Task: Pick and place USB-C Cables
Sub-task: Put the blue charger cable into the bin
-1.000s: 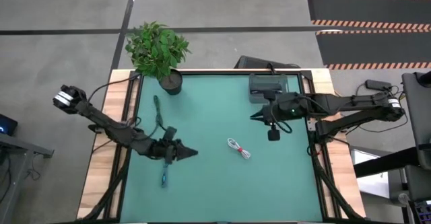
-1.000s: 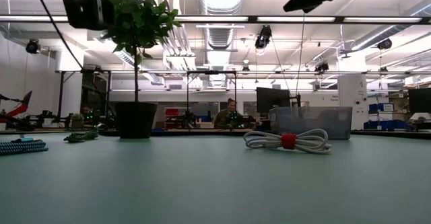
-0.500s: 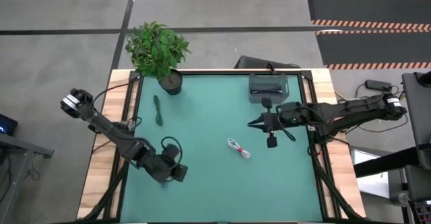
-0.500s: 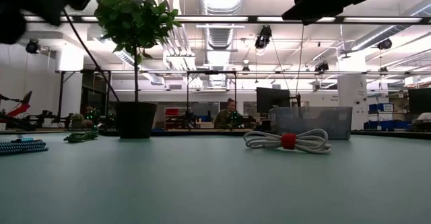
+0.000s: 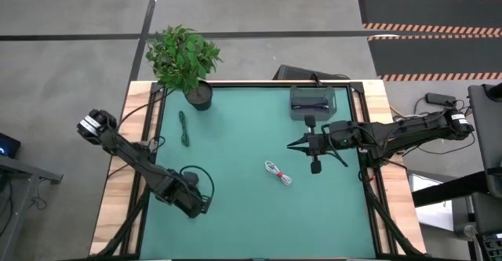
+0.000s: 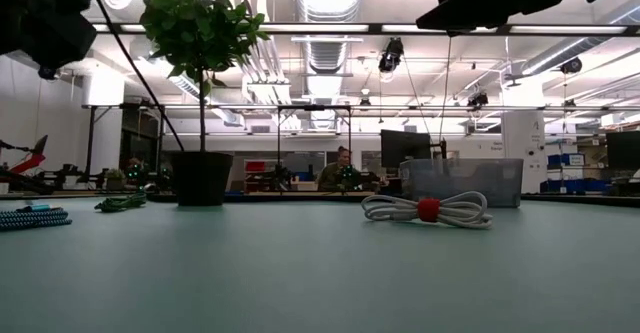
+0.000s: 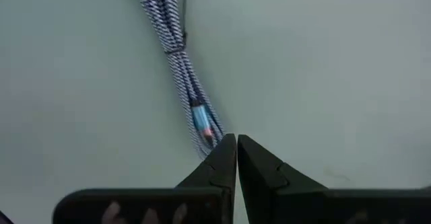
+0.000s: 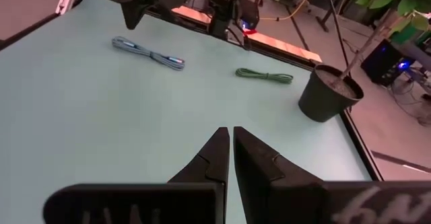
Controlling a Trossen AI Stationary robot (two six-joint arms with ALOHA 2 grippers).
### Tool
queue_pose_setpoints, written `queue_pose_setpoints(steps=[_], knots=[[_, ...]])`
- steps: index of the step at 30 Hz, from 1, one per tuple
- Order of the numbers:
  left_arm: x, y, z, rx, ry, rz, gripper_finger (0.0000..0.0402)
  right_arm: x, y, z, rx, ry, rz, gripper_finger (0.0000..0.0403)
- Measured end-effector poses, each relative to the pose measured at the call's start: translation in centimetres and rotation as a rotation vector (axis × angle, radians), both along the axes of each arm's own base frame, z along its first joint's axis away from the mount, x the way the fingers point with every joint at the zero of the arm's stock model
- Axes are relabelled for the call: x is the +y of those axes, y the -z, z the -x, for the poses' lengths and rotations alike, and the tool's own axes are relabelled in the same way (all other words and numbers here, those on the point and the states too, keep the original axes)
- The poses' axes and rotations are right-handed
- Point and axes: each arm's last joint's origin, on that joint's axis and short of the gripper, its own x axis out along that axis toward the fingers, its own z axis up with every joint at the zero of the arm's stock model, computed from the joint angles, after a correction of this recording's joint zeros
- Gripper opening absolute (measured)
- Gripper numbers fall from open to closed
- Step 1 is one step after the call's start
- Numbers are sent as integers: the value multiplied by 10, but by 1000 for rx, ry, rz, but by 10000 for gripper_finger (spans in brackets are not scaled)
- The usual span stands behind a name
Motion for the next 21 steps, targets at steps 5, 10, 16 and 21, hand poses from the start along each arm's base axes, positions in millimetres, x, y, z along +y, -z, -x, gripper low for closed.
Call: queue_pose_setpoints(steps=[5, 10, 16, 21], knots=[[1, 4, 1, 15, 1, -11, 0, 0, 0, 0, 4, -4, 11, 12], [3, 8, 3, 23, -2, -19, 3, 0, 3, 1, 30, -5, 14, 12], [6, 14, 6, 38, 5, -38, 61, 0, 3, 1, 30, -7, 13, 12], [10, 23, 10, 48, 3, -80, 134, 0, 2, 2, 29, -5, 7, 12]])
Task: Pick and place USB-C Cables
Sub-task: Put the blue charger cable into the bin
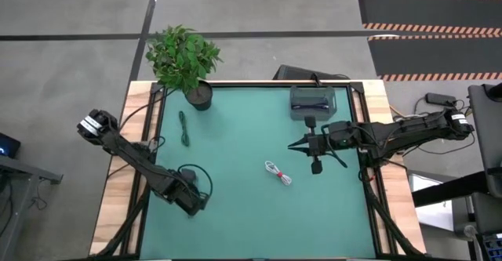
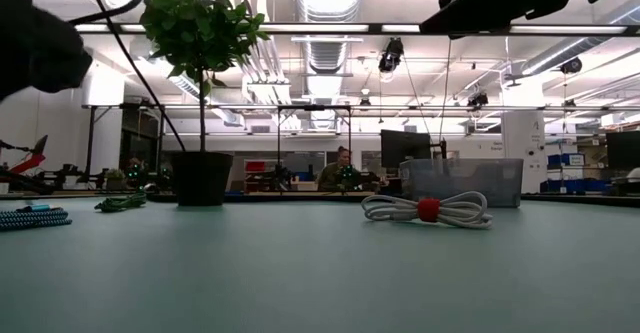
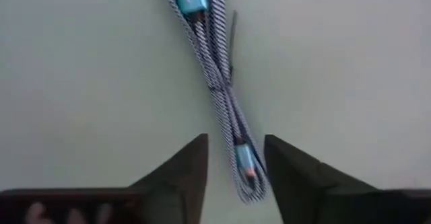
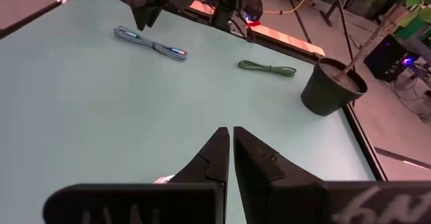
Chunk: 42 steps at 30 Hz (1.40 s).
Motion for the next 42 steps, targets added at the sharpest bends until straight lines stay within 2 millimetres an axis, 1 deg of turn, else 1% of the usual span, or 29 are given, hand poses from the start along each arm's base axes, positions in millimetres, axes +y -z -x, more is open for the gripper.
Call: queue_pose_setpoints(steps=[3, 5, 10, 14, 20, 24, 29, 32, 35, 42], knots=[[4, 7, 4, 7, -3, -41, 163, 0, 0, 0, -2, 0, 2, 12], [6, 10, 5, -1, -9, -64, 171, 0, 0, 0, -1, 0, 1, 12], [8, 13, 4, -38, -26, -105, 173, 0, 0, 0, -1, 0, 1, 12], [7, 15, 2, -80, -34, -98, 173, 0, 1, 1, 9, 1, 0, 12], [10, 20, 4, -69, -46, -118, 173, 0, 1, 1, 15, 2, 1, 12], [9, 25, 2, -55, -62, -133, 173, 0, 1, 1, 15, 6, -10, 12], [5, 38, -4, -8, -30, -167, 172, 0, 2, 1, 19, 6, -10, 12], [3, 42, -6, 12, -26, -174, 159, 0, 2, 1, 20, 10, -20, 12], [1, 42, -8, 12, -26, -175, 137, 0, 2, 1, 21, 10, -19, 12], [1, 41, -9, -5, -30, -182, 62, 0, 3, 1, 25, 11, -22, 12]])
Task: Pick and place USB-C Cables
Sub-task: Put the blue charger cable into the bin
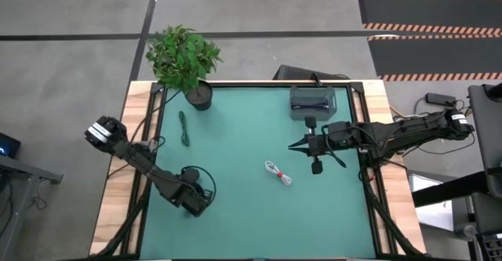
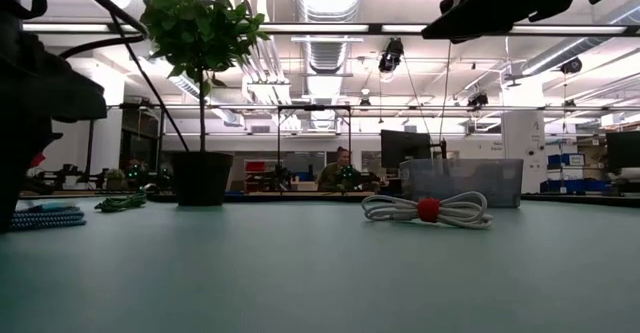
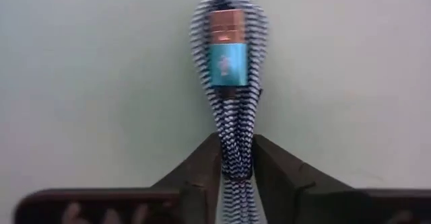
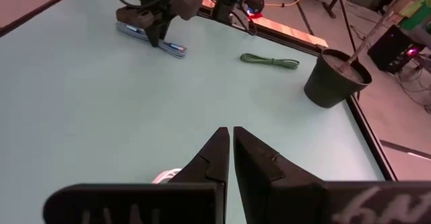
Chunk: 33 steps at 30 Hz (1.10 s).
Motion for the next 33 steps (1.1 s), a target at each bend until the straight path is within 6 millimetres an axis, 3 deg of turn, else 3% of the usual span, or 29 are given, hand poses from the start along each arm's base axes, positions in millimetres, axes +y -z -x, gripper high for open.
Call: queue_pose_setpoints(steps=[4, 12, 17, 25, 29, 33], knots=[[1, -1, 0, -12, 12, -16, 19, 0, 0, 0, 3, 1, -2, 12], [2, -16, -2, -116, 57, -66, 16, 0, 1, 0, 4, 4, -10, 12], [0, -52, -13, -315, 210, -184, 16, 0, 7, 1, 3, 15, -37, 12], [-7, -118, -35, -802, 567, -475, 16, 0, 35, 6, -134, 25, -147, 12], [-11, -139, -41, -1008, 769, -646, 16, 4, 45, 13, -260, -12, -215, 12], [-14, -144, -42, -1128, 955, -822, 16, 12, 53, 22, -420, -74, -220, 12]])
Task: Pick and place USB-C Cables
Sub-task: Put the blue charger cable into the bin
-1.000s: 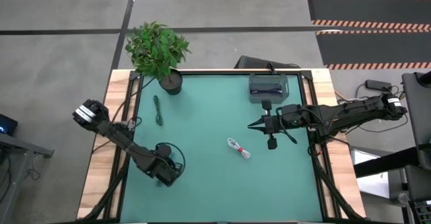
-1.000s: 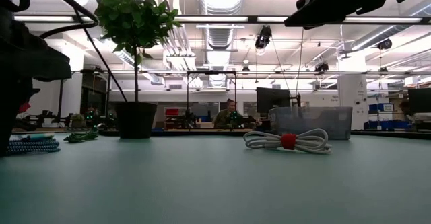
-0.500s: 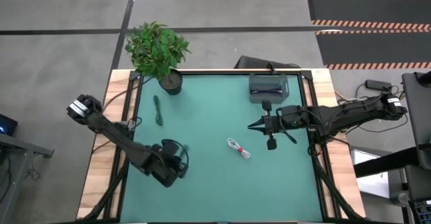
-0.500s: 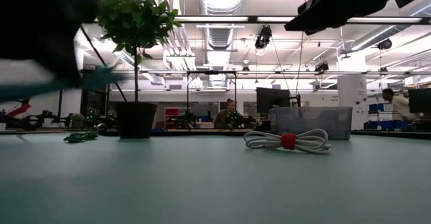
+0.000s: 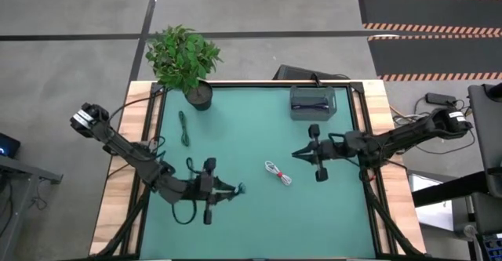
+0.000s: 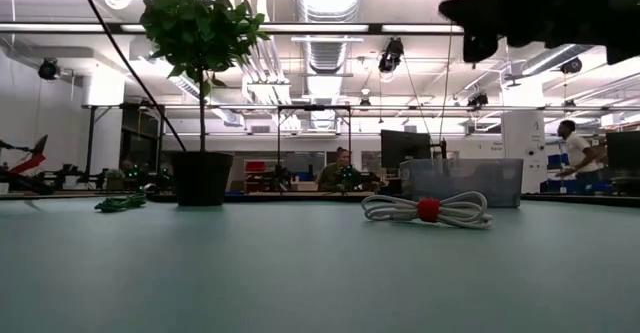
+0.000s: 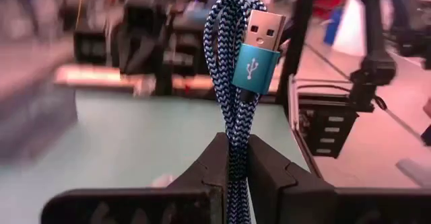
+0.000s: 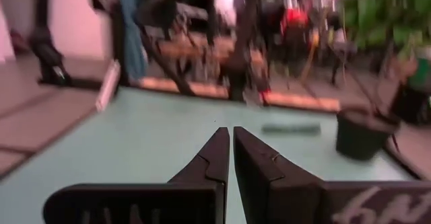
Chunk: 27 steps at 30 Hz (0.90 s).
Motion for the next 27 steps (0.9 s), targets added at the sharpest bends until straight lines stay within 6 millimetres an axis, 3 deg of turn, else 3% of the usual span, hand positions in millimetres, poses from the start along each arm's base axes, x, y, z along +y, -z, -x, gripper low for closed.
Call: queue_pose_setpoints(steps=[6, 18, 27], knots=[[8, 10, -3, -126, -13, -133, 15, 14, 1, 0, -162, -58, 20, 12], [32, 25, -14, -181, -109, -129, 15, 34, -15, -72, -136, -32, 100, 12], [39, 26, -17, -173, -135, -132, 14, 41, -33, -101, -171, -45, -14, 16]])
